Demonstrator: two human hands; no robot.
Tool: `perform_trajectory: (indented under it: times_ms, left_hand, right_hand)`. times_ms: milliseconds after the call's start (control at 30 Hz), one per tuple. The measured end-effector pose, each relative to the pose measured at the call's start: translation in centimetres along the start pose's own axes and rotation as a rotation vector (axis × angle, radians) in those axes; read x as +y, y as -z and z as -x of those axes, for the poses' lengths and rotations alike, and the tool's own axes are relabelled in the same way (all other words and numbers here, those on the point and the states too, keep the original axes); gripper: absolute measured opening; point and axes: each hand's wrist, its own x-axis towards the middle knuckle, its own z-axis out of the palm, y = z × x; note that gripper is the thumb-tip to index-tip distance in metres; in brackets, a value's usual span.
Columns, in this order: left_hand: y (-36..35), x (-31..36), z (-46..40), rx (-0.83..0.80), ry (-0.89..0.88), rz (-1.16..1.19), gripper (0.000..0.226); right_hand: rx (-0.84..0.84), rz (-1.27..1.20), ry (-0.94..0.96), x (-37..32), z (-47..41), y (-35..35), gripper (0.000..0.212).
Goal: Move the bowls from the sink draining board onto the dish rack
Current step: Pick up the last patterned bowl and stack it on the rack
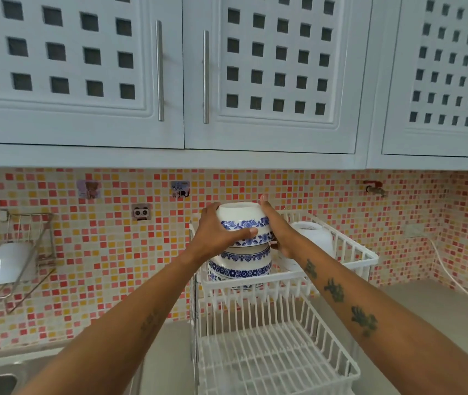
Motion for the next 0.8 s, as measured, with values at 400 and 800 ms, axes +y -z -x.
perform_trajectory:
  times_ms: [400,800]
  left_hand:
    - [-0.4,-1.5,0.2,-0.029,0.051,-0.056,0.122]
    - [-0.9,-1.5,0.2,-0.084,0.083,-0.115,0.116]
  right_hand:
    - [-0.019,0.013,-0.033,2.0,-1.4,-0.4,0.052]
    - [-0.096,-0.034,-0.041,4.0,-2.5,0.0,0.063]
